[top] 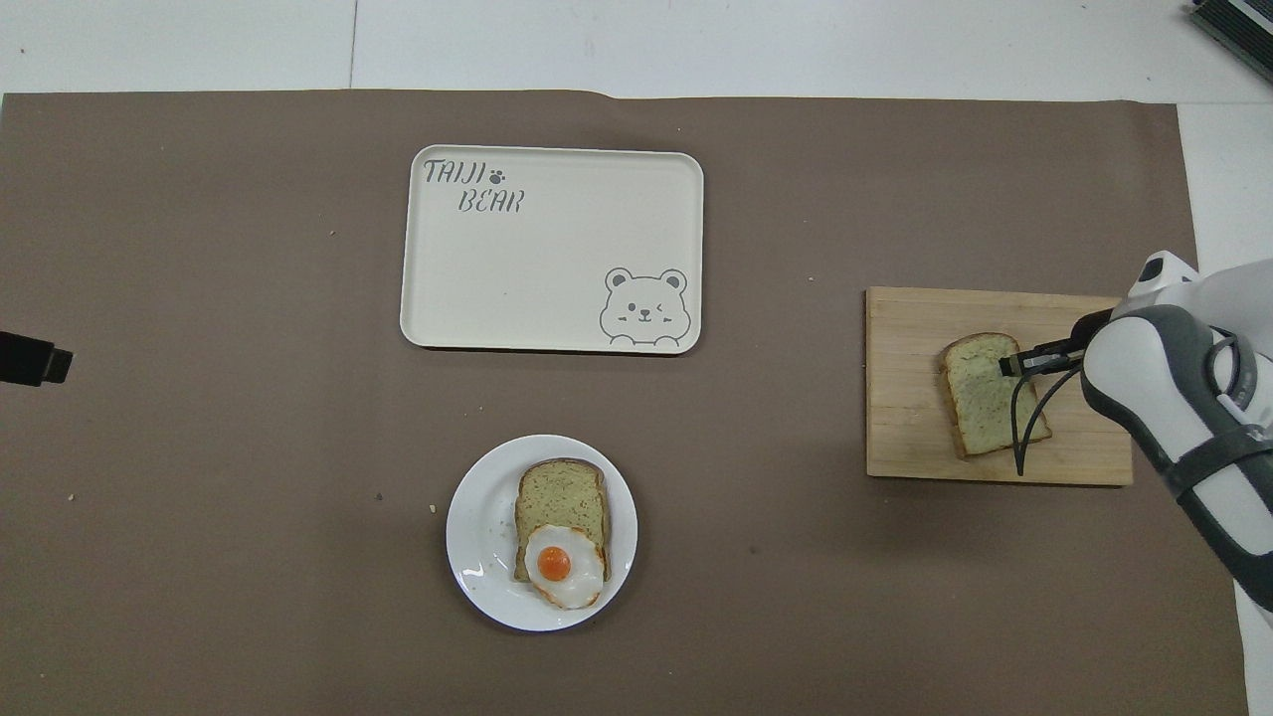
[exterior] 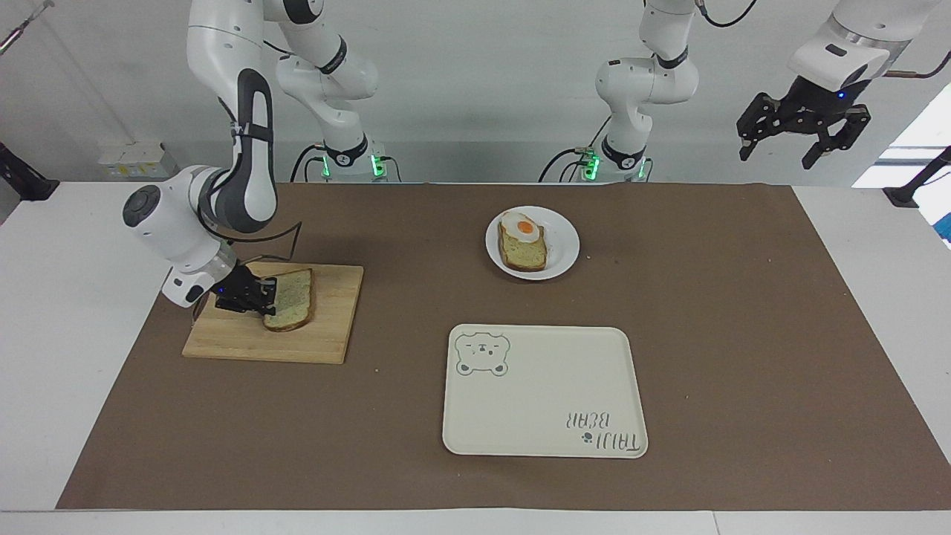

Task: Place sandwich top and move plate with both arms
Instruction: 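Close the right gripper on the bread slice's edge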

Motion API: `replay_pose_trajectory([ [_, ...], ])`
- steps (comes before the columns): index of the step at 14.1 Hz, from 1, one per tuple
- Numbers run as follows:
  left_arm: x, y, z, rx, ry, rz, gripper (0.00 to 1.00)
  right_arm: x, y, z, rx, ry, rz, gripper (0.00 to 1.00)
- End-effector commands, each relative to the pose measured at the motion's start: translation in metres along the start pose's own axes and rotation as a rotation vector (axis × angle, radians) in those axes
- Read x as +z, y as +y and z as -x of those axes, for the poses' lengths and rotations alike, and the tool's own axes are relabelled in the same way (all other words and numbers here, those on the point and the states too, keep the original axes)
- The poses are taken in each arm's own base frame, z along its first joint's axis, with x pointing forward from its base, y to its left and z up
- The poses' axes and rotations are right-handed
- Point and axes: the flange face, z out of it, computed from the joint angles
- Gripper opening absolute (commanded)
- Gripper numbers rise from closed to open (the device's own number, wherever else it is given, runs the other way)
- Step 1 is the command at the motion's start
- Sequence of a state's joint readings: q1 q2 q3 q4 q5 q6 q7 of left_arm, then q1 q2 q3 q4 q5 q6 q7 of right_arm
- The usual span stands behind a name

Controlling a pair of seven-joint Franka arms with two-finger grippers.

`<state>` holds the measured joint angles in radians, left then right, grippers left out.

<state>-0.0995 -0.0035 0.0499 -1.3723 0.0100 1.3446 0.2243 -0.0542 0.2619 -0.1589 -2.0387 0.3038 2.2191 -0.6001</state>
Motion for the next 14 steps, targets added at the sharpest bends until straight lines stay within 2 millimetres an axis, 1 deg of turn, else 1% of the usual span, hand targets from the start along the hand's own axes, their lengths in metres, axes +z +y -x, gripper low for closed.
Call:
replay_pose_trajectory([
  [1,-0.004,-0.004,-0.005,0.009,-0.021,-0.001,1.0,0.002,-0.005,0.0,0.021,0.014,-0.018,0.0],
  [2,-0.005,-0.004,-0.005,0.008,-0.02,0.002,1.0,0.0,-0.003,0.0,0.023,0.015,-0.018,0.0],
  [3,-0.004,-0.004,-0.007,0.009,-0.023,0.005,1.0,-0.005,-0.005,-0.004,0.023,0.024,-0.018,0.0],
  [4,-0.002,-0.006,-0.007,0.005,-0.027,0.014,1.0,-0.012,-0.006,-0.007,0.029,0.027,-0.019,0.0],
  [5,-0.001,-0.013,-0.006,-0.008,-0.028,0.028,1.0,-0.019,-0.007,-0.01,0.032,0.022,-0.029,0.0],
  [7,-0.003,-0.015,-0.005,-0.012,-0.024,0.045,1.0,-0.035,-0.008,-0.01,0.031,0.011,-0.048,0.0],
  [11,-0.004,-0.016,-0.005,-0.019,-0.015,0.044,1.0,-0.067,-0.019,-0.012,0.031,-0.001,-0.078,0.0],
  [13,-0.005,-0.016,-0.005,-0.023,-0.013,0.045,1.0,-0.083,-0.027,-0.013,0.046,-0.027,-0.105,0.0],
  [14,-0.005,-0.016,-0.005,-0.026,-0.01,0.044,1.0,-0.094,-0.032,-0.013,0.05,-0.042,-0.118,0.0],
])
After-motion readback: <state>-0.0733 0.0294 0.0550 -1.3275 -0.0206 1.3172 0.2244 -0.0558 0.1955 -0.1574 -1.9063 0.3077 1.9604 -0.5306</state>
